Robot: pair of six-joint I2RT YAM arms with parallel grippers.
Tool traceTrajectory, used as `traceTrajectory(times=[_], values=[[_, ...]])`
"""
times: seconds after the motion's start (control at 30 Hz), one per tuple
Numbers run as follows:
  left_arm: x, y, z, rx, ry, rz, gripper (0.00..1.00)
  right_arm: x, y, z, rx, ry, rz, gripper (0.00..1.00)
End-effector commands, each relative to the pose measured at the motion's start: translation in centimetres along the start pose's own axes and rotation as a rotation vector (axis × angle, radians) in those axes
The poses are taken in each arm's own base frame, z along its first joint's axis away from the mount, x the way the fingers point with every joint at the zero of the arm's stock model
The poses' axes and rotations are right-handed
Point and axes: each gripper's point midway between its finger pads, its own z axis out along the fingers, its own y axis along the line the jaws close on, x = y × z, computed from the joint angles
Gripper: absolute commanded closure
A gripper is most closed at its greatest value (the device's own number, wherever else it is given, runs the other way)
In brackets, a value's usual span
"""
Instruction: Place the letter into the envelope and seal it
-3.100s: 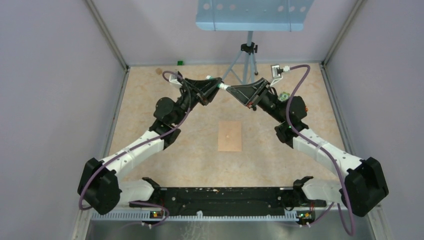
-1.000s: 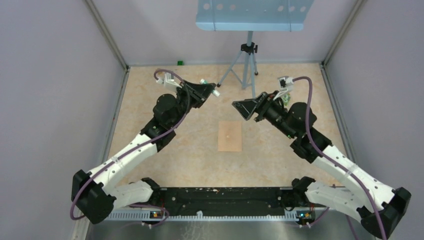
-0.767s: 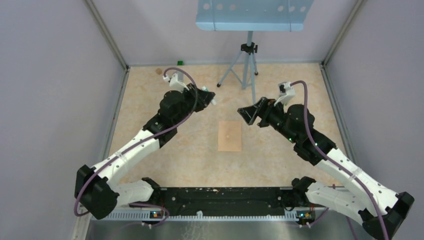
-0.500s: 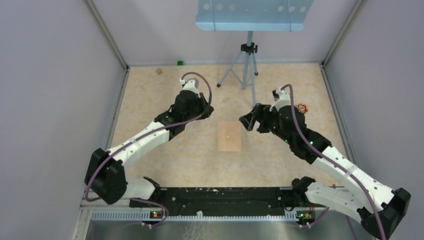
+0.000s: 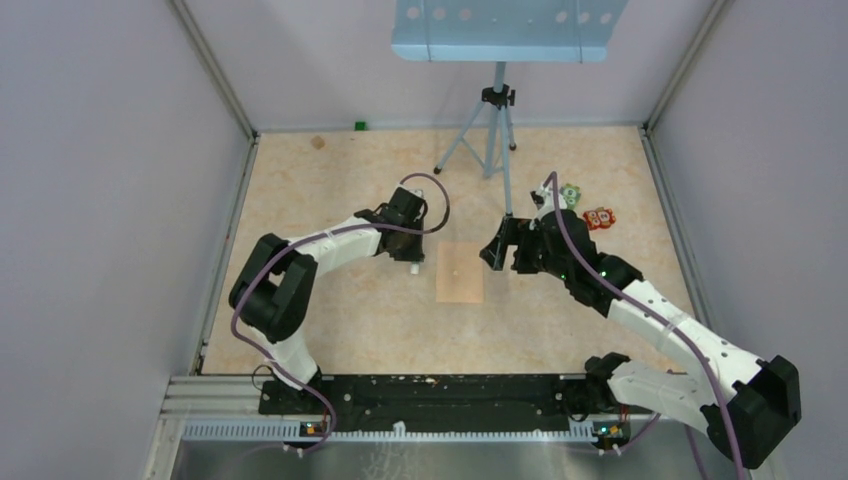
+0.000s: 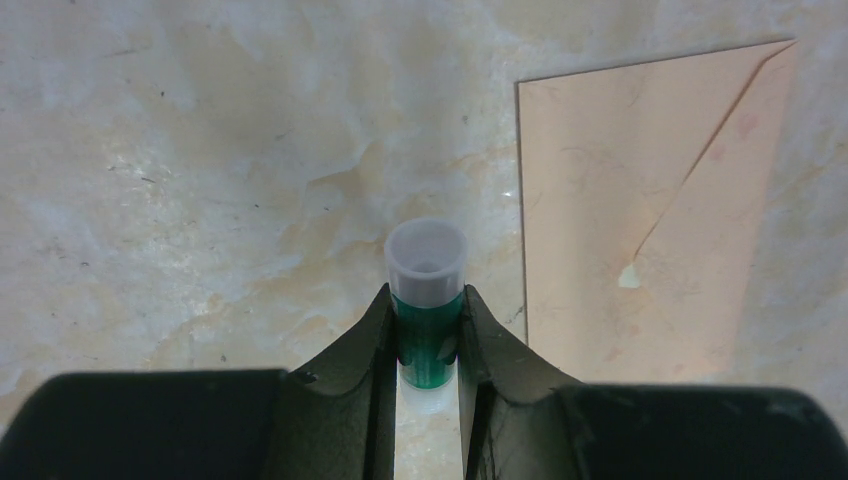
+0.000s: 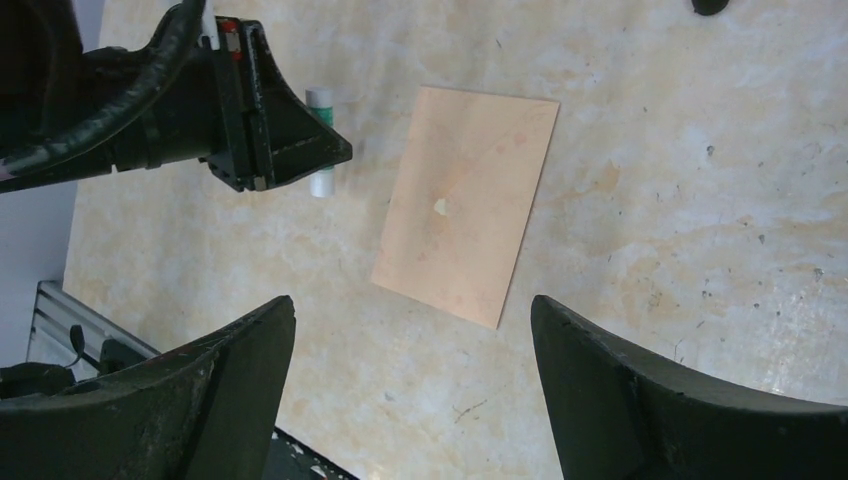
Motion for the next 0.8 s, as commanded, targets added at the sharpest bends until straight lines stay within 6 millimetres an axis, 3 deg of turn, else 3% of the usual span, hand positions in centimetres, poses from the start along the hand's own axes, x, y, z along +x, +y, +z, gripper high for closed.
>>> traceTrajectory(times=[0.0,0.13,0.47,0.77], values=[[-0.5,0.0,0.5,-0.009,0.018,0.019,0.97,-0.1,0.1,0.2,-0.019,-0.007,-0.003,0.14],[0.0,0.6,1.2,-0.040,0.028,0.021,0.88,0.3,0.5,0.3,-0.046,0.012,0.001,0.14],[0.6,1.3,2.2,-0.075,0.032,0.011,0.54,0.5,0.6,0.5,-0.057,0.021,0.010,0.13],[0.5,1.1,2.2,-0.065,0.027,0.010,0.52,0.5,0.8,0.6,-0.065,0.022,0.013,0.13]])
